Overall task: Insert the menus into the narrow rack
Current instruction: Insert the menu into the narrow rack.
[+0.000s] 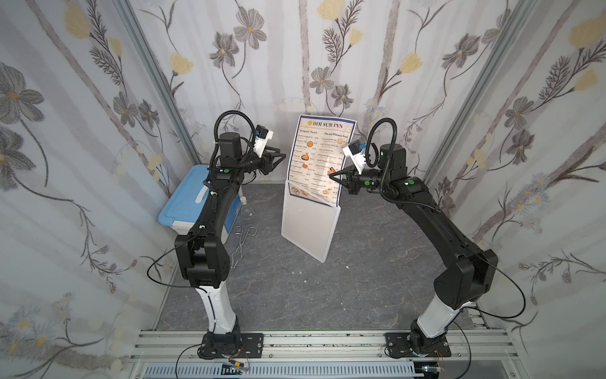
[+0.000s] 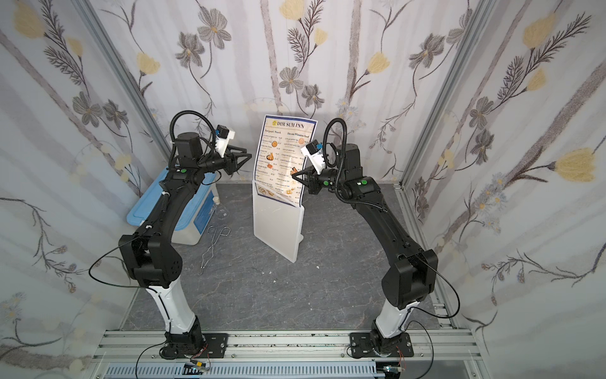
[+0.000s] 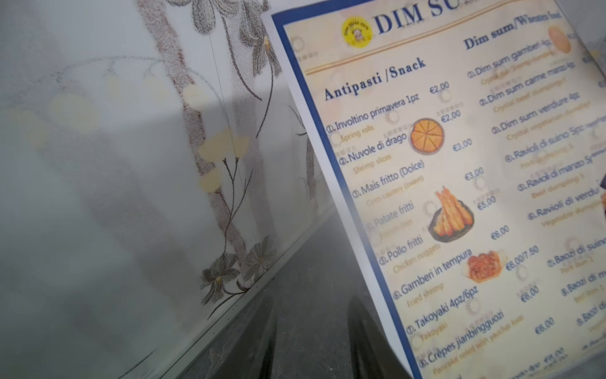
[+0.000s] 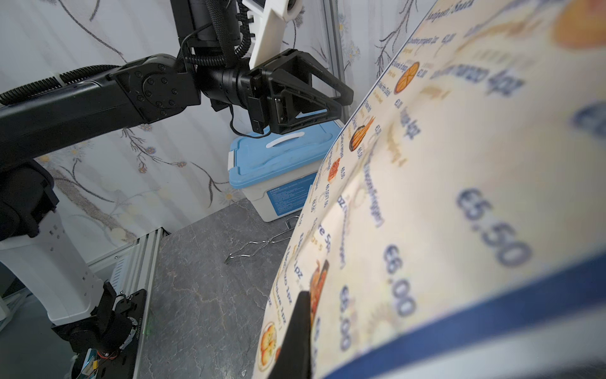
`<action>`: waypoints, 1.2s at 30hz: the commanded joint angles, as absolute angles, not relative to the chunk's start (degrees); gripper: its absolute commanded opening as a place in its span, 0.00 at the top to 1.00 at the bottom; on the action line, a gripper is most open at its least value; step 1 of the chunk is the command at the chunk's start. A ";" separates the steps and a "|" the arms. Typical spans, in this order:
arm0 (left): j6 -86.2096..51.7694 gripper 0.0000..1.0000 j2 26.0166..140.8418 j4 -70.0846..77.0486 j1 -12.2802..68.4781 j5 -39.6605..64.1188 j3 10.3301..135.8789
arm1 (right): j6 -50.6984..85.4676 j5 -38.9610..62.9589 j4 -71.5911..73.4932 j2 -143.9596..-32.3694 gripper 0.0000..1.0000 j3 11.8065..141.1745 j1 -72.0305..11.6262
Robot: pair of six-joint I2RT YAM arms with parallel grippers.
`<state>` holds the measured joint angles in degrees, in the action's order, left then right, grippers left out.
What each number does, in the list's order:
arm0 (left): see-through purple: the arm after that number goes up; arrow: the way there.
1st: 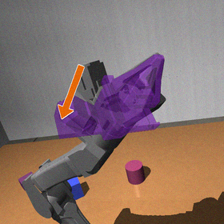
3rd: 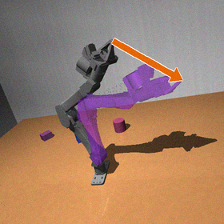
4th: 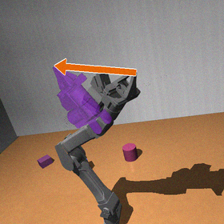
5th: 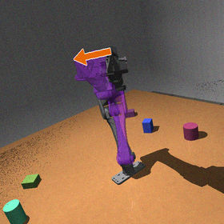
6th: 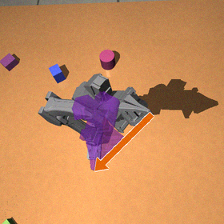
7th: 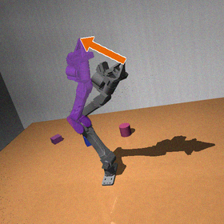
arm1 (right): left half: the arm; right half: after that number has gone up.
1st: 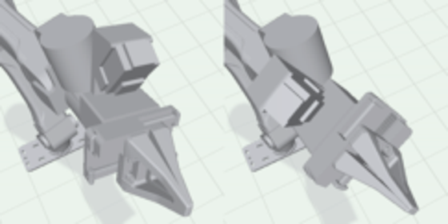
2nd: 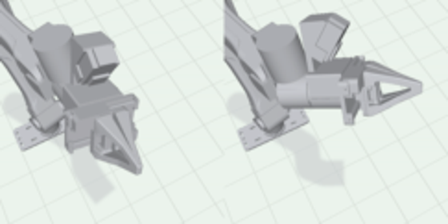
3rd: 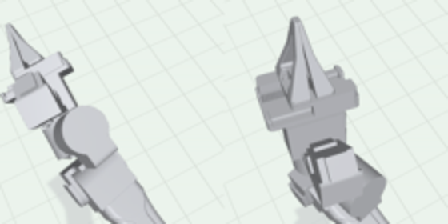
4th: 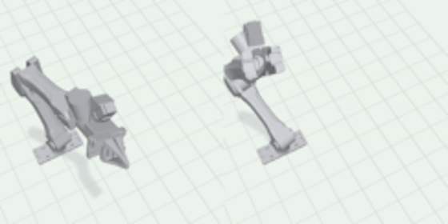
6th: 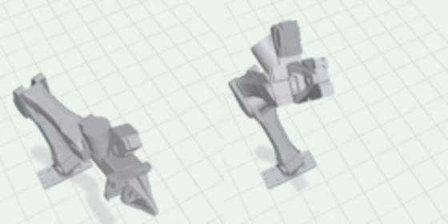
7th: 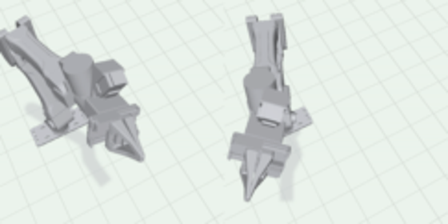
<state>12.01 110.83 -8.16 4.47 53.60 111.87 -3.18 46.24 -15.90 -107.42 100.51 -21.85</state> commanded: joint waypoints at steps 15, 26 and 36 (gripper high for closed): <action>-22.90 0.35 119.50 14.82 2.97 76.46 118.61 | -4.68 46.02 -13.49 -106.61 1.00 99.76 -22.23; -24.24 0.55 121.87 14.39 3.96 78.59 120.14 | -5.26 45.30 -13.69 -106.80 1.00 99.84 -22.55; -24.17 0.80 121.56 14.94 4.38 78.74 120.40 | -6.08 44.26 -14.57 -106.61 1.00 100.11 -22.85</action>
